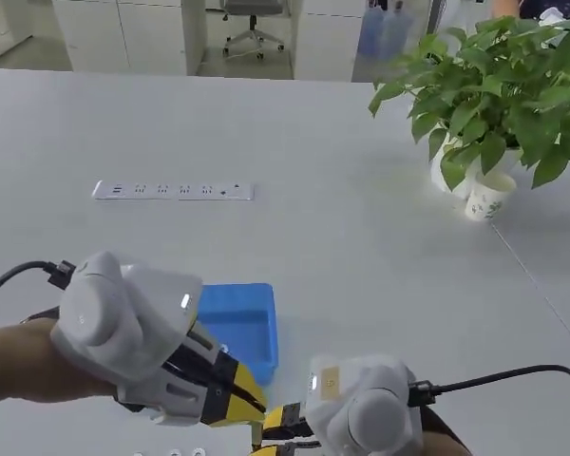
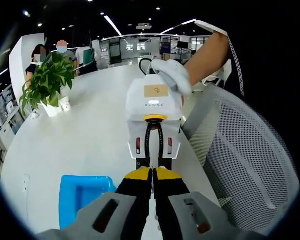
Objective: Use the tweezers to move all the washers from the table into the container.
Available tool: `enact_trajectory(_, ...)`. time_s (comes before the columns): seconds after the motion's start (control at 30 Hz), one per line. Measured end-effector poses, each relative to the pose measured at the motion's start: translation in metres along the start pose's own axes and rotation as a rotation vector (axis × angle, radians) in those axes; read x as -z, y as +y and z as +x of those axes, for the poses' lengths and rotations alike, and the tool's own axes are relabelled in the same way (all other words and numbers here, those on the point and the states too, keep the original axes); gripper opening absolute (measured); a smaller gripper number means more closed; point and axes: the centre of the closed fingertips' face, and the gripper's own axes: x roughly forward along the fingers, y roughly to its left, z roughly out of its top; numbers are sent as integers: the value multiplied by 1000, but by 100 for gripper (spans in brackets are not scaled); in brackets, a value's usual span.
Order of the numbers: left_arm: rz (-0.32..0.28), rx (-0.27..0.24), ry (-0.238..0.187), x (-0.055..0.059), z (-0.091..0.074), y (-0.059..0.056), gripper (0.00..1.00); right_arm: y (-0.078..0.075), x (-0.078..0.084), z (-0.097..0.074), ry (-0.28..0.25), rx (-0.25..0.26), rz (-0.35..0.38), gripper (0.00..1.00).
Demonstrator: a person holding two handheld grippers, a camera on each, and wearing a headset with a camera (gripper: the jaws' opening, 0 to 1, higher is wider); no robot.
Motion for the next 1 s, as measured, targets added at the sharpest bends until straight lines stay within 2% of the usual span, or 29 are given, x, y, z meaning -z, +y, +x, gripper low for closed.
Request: enact_trajectory(1.0,-11,-2,-5,0,1,2,4,-1,2,0,21,7,34,8)
